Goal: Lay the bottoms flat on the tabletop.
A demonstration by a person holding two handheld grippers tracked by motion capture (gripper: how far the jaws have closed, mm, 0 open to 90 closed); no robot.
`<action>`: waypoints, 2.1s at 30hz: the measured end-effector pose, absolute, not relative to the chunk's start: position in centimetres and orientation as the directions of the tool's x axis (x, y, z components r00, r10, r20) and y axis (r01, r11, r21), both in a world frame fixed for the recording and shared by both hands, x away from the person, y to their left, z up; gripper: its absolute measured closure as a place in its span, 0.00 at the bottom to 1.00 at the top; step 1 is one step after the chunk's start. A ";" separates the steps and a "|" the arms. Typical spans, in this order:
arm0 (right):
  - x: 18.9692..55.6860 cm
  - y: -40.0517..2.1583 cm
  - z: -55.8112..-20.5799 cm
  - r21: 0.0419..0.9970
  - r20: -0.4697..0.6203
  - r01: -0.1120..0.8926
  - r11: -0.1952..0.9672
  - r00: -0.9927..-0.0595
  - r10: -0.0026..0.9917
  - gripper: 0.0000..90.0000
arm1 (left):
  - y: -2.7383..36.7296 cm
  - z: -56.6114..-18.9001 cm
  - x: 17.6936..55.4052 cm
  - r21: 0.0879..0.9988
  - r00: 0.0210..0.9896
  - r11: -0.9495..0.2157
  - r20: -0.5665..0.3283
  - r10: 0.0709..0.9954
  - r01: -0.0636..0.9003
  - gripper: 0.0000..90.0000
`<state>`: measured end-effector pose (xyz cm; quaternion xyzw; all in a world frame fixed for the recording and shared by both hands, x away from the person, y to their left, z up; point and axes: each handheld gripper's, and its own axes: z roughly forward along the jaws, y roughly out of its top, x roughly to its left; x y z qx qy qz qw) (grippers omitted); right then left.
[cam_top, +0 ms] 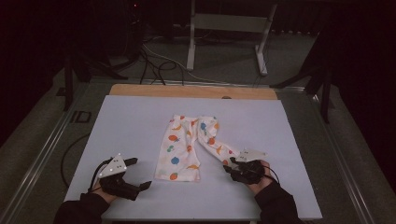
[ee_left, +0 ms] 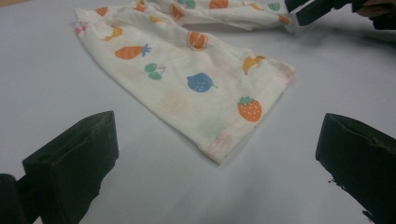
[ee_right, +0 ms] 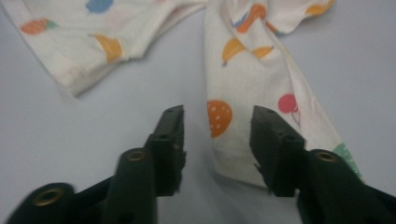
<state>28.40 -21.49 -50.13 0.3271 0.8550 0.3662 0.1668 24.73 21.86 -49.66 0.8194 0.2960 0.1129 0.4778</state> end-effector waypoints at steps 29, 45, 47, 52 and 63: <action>29.0 -19.2 -49.4 0.694 -0.125 0.433 0.575 -0.714 0.689 0.99 | 22.1 -49.7 24.9 0.858 0.798 -0.354 -0.101 0.594 0.372 0.00; 29.5 -18.2 -47.7 0.762 0.172 0.485 0.429 -0.791 0.588 0.81 | 22.2 -49.8 25.0 0.858 0.805 -0.346 -0.123 0.581 0.381 0.00; 29.3 -18.0 -47.9 0.763 0.158 0.474 0.439 -0.796 0.585 0.71 | 22.2 -49.8 25.0 0.860 0.806 -0.344 -0.123 0.579 0.378 0.00; 29.3 -19.4 -48.7 0.736 0.106 0.508 0.447 -0.739 0.665 0.68 | 22.3 -49.8 25.0 0.859 0.805 -0.344 -0.124 0.580 0.380 0.00; 29.0 -20.1 -50.8 0.662 0.089 0.582 0.472 -0.686 0.722 0.73 | 22.2 -49.7 24.9 0.863 0.807 -0.341 -0.120 0.578 0.373 0.00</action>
